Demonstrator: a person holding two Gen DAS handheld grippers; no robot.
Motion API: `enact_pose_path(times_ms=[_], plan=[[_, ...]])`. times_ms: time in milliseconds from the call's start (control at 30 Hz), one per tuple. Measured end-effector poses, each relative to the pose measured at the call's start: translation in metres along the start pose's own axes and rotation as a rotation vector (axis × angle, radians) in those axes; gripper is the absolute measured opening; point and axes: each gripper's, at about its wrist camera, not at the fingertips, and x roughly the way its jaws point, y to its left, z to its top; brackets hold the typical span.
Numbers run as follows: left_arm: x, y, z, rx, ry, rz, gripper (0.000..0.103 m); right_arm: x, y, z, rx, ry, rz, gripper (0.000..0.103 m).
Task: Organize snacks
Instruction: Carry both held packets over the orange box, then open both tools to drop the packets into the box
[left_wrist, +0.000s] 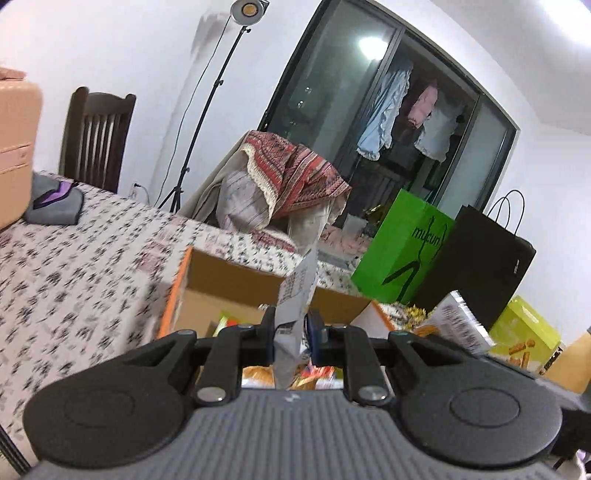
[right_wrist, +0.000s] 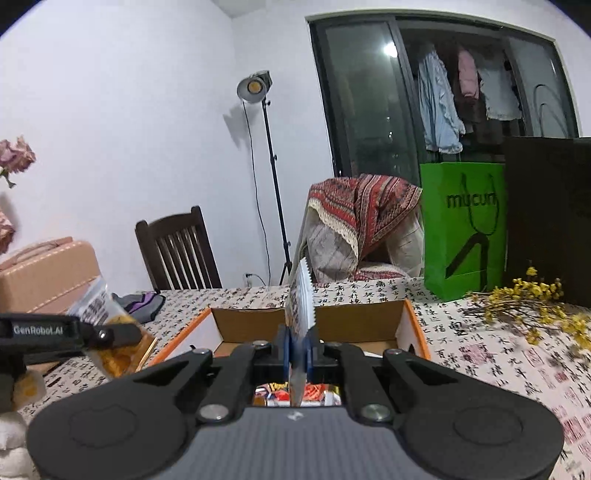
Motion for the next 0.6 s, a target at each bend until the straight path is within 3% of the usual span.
enact_pose_path(times_ms=[200, 300, 400, 533, 567, 600], plan=[[0.042, -0.003, 0.003, 0.009, -0.038, 0.035, 0.017, 0.048, -0.009, 0.001, 0.035, 0.022, -0.011, 0.008], [0.058, 0.003, -0.01, 0.048, -0.072, 0.068, 0.017, 0.059, -0.02, -0.012, 0.044, -0.005, -0.013, 0.008], [0.078, 0.008, -0.017, 0.077, -0.021, 0.089, 0.017, 0.069, -0.028, -0.02, 0.053, 0.021, -0.002, 0.008], [0.082, 0.01, -0.02, 0.092, -0.03, 0.109, 0.02, 0.074, -0.027, -0.025, 0.025, 0.028, 0.003, 0.01], [0.083, 0.01, -0.022, 0.095, -0.028, 0.12, 0.026, 0.078, -0.026, -0.027, 0.014, 0.04, -0.007, 0.012], [0.083, 0.011, -0.023, 0.091, -0.02, 0.128, 0.057, 0.08, -0.026, -0.028, 0.009, 0.054, -0.022, 0.018]])
